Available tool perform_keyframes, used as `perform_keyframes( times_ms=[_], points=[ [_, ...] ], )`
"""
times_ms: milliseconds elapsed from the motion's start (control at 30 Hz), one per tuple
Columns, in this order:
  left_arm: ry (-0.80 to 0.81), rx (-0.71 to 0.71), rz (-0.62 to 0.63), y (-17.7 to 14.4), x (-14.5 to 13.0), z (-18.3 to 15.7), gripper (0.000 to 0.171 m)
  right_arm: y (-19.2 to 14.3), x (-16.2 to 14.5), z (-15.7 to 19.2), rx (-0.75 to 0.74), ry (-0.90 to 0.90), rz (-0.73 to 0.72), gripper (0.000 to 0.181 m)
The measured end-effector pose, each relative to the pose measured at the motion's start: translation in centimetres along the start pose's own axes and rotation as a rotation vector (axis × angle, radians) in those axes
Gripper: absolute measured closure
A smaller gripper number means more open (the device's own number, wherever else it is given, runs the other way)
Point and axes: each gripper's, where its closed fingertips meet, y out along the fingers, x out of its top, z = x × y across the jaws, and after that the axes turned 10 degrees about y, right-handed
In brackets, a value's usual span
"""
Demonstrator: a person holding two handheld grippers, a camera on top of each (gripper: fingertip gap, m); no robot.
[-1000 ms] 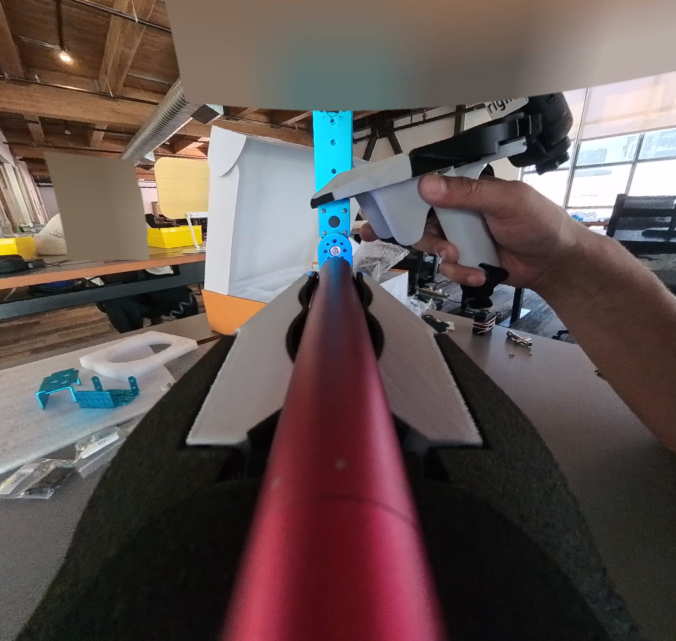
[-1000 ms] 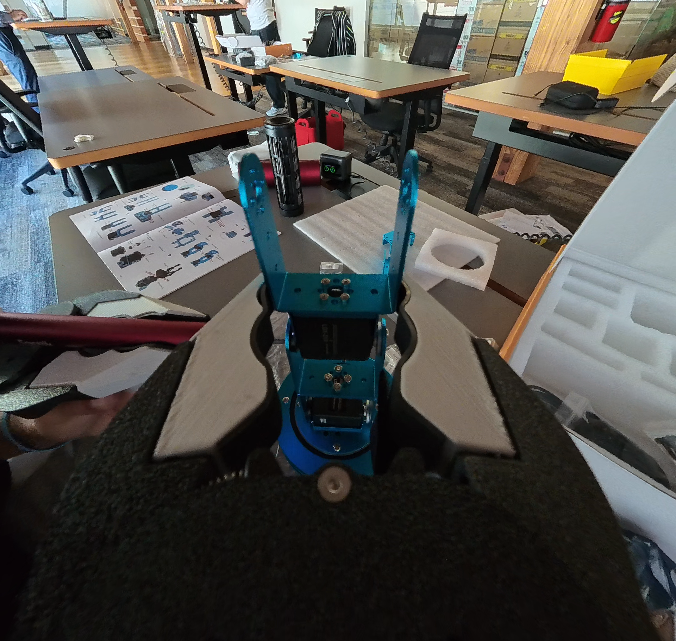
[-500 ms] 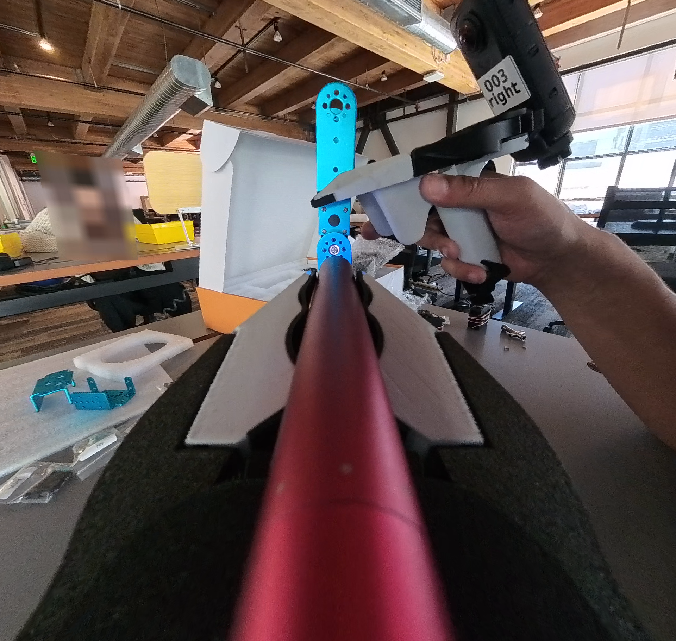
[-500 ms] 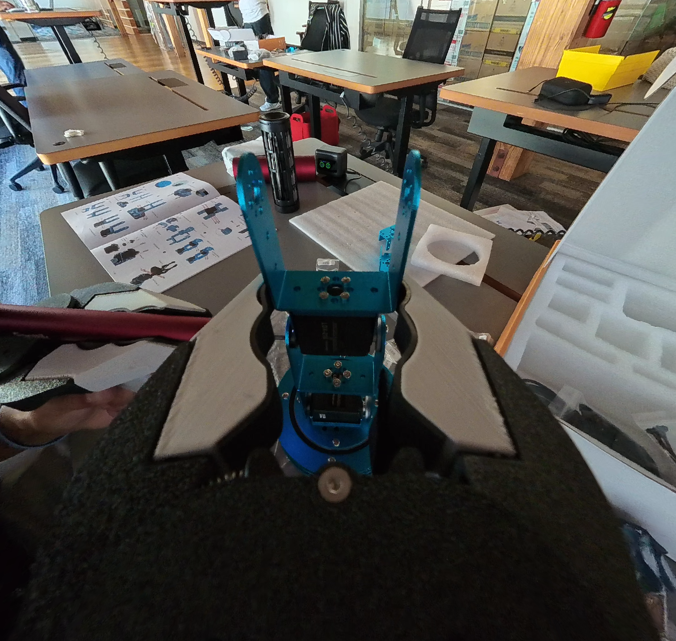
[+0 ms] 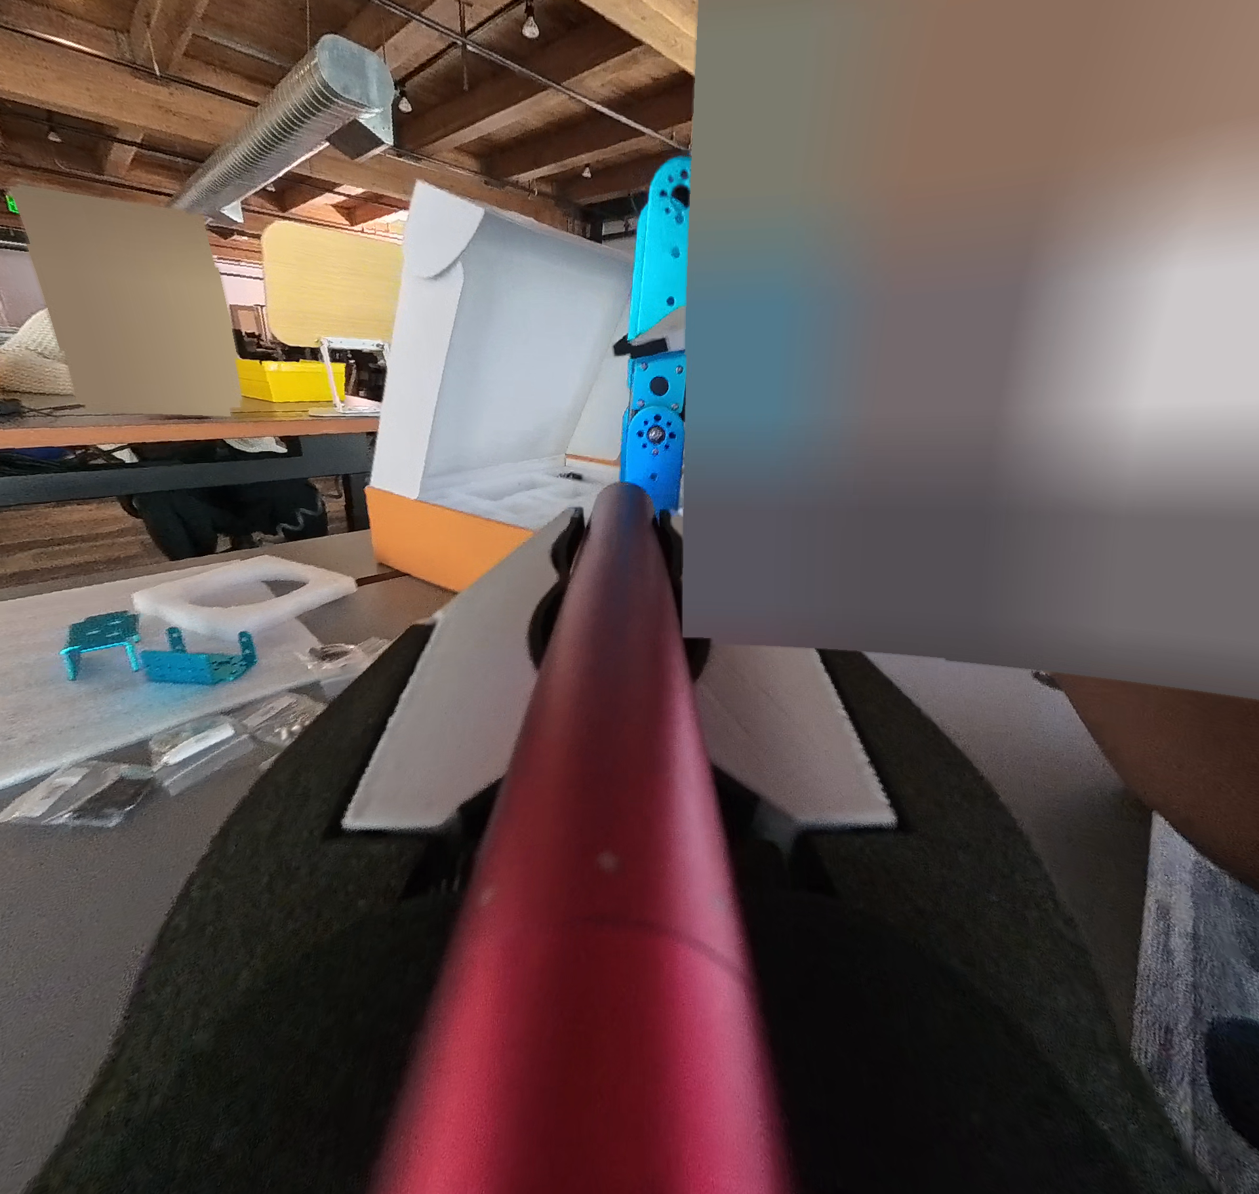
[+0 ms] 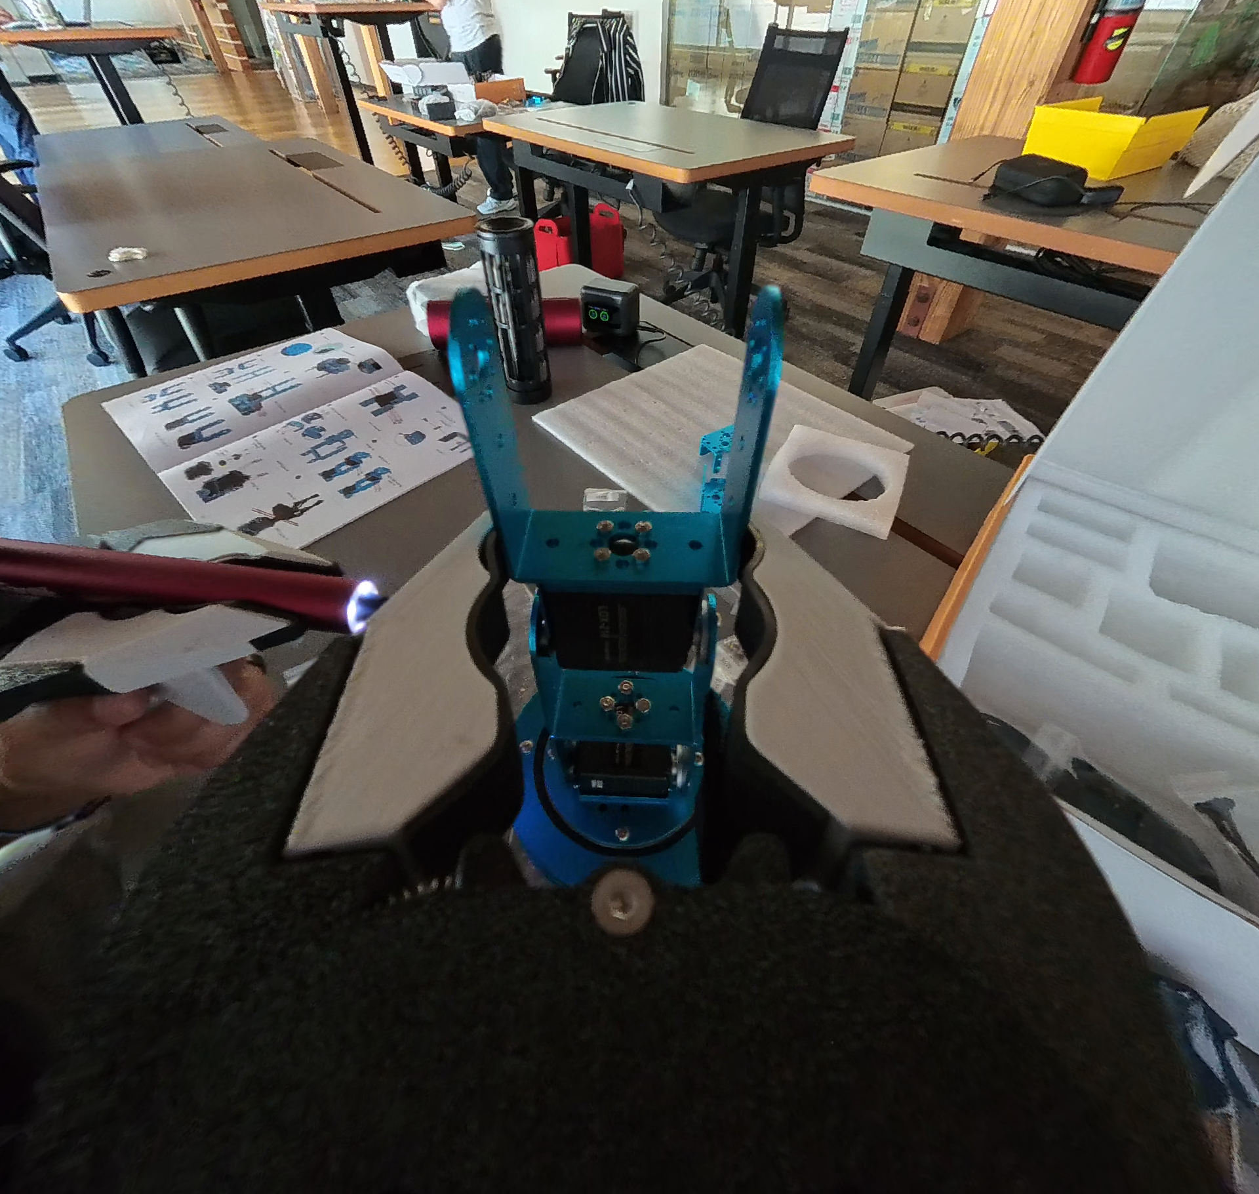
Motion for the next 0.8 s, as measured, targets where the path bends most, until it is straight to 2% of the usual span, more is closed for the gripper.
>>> perform_keyframes(
  times_ms=[33, 300, 433, 533, 600, 667, 800],
  points=[
    [0.013, 0.001, 0.020, -0.4, -0.2, 0.1, 0.150, -0.1, 0.0, -0.1, -0.010, -0.007, -0.005, 0.115],
    [0.081, 0.000, 0.190, -5.0, -2.1, 1.3, 0.150, -1.5, 0.2, -0.4, -0.048, -0.009, -0.049, 0.110],
    [0.115, -0.044, 0.398, -7.5, -5.7, 2.1, 0.150, -3.2, -0.5, 0.0, -0.067, -0.008, -0.069, 0.109],
    [0.087, -0.073, 0.481, -8.2, -7.7, 2.9, 0.150, -4.7, -2.5, 0.3, -0.085, 0.033, -0.095, 0.110],
    [0.082, -0.116, 0.538, -8.5, -9.0, 3.2, 0.149, -5.3, -4.6, 0.7, -0.070, 0.086, -0.101, 0.111],
    [0.118, -0.096, 0.582, -8.8, -9.9, 4.5, 0.150, -5.7, -7.0, 1.2, -0.045, 0.157, -0.114, 0.116],
    [0.080, -0.114, 0.570, -8.6, -10.4, 5.3, 0.149, -5.5, -11.1, 2.7, 0.048, 0.261, -0.108, 0.120]
  ],
)
